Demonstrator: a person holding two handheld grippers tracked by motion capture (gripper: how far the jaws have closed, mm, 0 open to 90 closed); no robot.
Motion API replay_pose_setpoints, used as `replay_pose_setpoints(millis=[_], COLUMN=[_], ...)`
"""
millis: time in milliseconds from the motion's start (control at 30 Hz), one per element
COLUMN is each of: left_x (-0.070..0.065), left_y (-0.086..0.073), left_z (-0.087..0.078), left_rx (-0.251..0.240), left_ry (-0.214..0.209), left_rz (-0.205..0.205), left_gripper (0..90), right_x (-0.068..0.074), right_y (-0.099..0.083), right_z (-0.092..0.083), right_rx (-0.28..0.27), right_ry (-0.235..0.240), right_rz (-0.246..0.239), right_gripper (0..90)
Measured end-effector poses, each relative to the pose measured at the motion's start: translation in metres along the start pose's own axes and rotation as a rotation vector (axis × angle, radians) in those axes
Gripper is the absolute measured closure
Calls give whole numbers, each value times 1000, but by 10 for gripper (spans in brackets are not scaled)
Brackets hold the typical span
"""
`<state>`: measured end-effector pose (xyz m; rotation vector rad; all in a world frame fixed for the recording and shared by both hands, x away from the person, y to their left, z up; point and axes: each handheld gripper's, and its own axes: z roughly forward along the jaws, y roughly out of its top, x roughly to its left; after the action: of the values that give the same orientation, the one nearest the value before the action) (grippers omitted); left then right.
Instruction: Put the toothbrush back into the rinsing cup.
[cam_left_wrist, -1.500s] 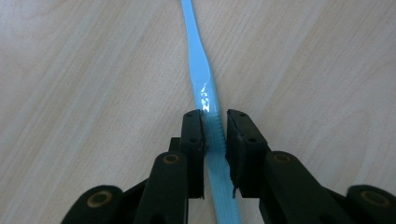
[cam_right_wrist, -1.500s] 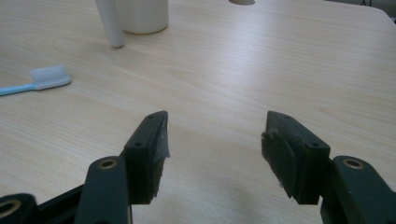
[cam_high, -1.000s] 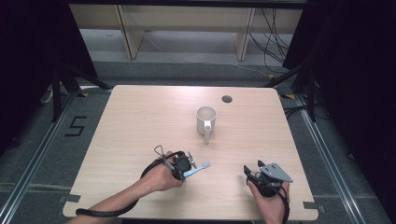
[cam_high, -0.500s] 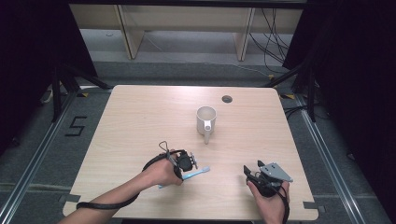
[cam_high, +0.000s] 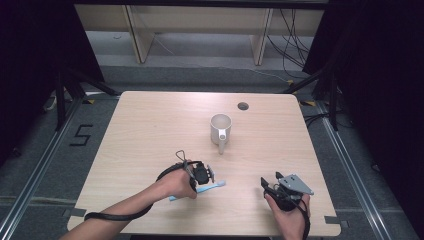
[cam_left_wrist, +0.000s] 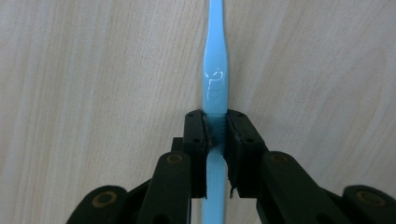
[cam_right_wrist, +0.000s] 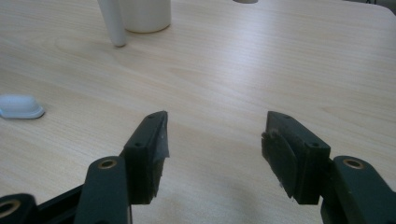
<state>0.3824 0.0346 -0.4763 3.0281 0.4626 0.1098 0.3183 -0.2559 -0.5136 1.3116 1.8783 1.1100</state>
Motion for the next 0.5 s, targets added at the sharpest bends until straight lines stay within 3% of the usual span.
replay_pose_setpoints(millis=[133,167,267,433,467,500], left_x=[3,4,5,4,3,3], left_y=[-3,-5,-7,-11,-12,-14], left_z=[0,-1,-4,-13,-15,-18], left_rx=[-19,-40,-52,-112,-125,-147], left_ry=[-13,-17,-16,-17,-15,-18], left_rz=[-4,-8,-13,-26,-24,-23], left_gripper=[787,787,788,790,790,790], right_x=[0,2,2,2,3,1], right_y=[0,0,0,0,0,0], right_z=[0,-1,-1,-1,-2,-1], right_rx=[-1,7,4,5,18,6], right_ry=[0,-4,-6,-9,-6,-3], right_rz=[0,26,17,14,38,8], right_gripper=[411,411,411,412,412,412])
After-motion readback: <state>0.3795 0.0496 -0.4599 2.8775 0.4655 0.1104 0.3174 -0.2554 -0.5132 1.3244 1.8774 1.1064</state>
